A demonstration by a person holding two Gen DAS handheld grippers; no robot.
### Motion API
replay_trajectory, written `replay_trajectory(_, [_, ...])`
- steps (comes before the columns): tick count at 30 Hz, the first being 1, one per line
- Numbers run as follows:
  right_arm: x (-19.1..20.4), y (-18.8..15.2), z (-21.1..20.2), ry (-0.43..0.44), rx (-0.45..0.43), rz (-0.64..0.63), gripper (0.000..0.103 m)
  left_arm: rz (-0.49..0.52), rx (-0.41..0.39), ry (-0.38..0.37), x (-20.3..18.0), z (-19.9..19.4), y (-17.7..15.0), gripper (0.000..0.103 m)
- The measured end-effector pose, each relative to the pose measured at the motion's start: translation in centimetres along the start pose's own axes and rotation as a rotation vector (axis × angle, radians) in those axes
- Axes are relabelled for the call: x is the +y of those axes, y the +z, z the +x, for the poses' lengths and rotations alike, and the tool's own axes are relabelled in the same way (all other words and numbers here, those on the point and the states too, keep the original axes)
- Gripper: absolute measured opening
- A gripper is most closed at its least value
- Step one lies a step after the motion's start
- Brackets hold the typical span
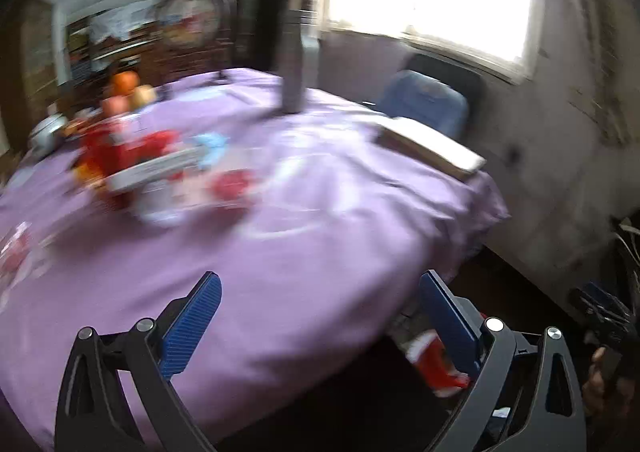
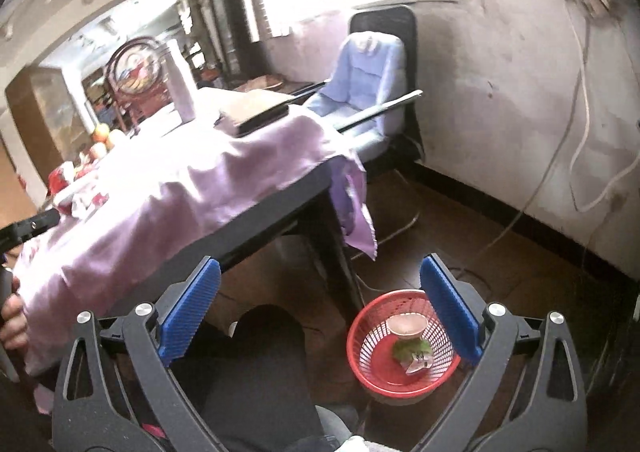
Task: Collect trash
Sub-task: 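Grasp the clear printed plastic bag with the left tool while the right tool returns to the table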
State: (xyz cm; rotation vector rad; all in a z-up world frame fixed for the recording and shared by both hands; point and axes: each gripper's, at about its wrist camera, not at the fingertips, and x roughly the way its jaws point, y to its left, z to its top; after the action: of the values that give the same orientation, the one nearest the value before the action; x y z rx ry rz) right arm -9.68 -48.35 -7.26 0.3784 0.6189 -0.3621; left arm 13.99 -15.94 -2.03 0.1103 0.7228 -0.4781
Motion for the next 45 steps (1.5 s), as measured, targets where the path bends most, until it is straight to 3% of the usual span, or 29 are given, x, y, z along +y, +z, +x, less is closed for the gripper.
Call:
replay_trajectory(5, [2.7,0.1,0.8,0.019,0.023,-0.054,0.096,-0.087,-0.003,0.198,9.1,-1.9,-0.5,0.097])
replay_trajectory(9, [4.2,0.4,2.0,0.053,0.055,-0.061,0.096,-0.172,0.015,0.381,18.4,-3.0,0.6,0.097])
replay_trajectory(12, [5.6,0.8,3.1,0.089,0.083,-0.063,0.096,-0.261,0.021,0.475,24.9,-3.1,1.8,0.097])
replay_trajectory(15, [7.1,1.2,4.2,0.114,0.106,-0.076,0.096,-0.338,0.054,0.477,30.5,-1.9,2.6,0.097])
replay_trajectory(21, [10.9,2.1,5.5,0.149,0.117,-0.124,0.096,-0.405,0.146,0.440,36.3,1.8,3.0,0.097])
replay_trajectory(28, [16.1,3.0,7.0,0.224,0.138,-0.185,0.096,-0.488,0.215,0.369,38.2,3.0,1.5,0.097])
replay_trajectory(30, [17.7,3.3,7.7,0.264,0.149,-0.192,0.096,-0.482,0.212,0.367,38.0,2.9,1.5,0.091])
replay_trajectory(31, [18.6,3.5,8.1,0.285,0.158,-0.196,0.096,-0.469,0.211,0.371,37.8,3.0,1.5,0.088])
replay_trajectory(33, [20.2,3.6,8.7,0.319,0.171,-0.207,0.096,-0.433,0.205,0.375,37.1,3.0,1.7,0.069])
replay_trajectory(38, [25.2,4.3,9.9,0.365,0.167,-0.281,0.096,-0.348,0.158,0.360,35.1,2.5,2.3,0.062])
replay_trajectory(45, [31.7,5.9,13.4,0.373,0.190,-0.384,0.096,-0.298,0.126,0.300,33.3,2.3,3.0,0.062])
